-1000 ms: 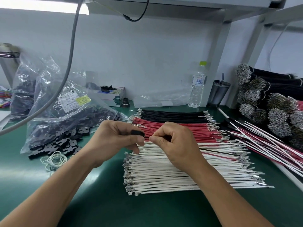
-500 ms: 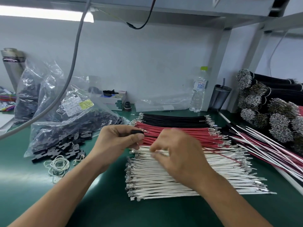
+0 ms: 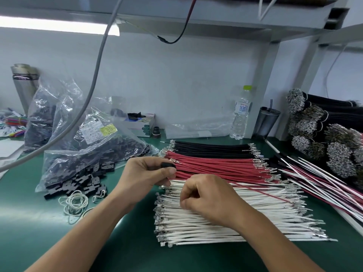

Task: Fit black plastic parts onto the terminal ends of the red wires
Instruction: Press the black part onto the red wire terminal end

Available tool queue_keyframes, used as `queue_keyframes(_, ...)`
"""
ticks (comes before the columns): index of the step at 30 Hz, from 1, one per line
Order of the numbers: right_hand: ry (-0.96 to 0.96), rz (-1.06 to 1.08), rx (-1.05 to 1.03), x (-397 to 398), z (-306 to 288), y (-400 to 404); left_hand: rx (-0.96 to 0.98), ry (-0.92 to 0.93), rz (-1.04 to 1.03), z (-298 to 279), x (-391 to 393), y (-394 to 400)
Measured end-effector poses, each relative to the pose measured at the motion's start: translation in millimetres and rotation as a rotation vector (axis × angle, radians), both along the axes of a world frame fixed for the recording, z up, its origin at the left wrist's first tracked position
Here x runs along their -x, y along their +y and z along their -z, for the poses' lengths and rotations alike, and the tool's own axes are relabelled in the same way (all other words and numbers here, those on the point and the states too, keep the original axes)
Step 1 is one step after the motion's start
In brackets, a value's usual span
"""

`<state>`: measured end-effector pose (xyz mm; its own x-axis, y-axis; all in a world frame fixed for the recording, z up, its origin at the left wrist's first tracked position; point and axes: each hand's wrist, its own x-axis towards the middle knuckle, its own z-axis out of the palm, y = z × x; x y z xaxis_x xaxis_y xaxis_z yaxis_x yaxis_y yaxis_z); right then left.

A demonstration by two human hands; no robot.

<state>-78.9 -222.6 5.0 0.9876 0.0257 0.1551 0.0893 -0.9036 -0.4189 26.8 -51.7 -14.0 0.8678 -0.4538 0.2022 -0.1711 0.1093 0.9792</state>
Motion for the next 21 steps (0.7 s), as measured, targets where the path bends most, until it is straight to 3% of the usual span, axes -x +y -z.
queue_keyframes(11,-0.253,-0.097,0.166,3.7,4.7,-1.9,0.007,0.020,-0.024,-1.1,-1.3,0.0)
queue_keyframes(21,-0.435,-0.099,0.031,7.5,0.4,-11.3,0.032,0.040,0.007,-2.9,0.7,1.4)
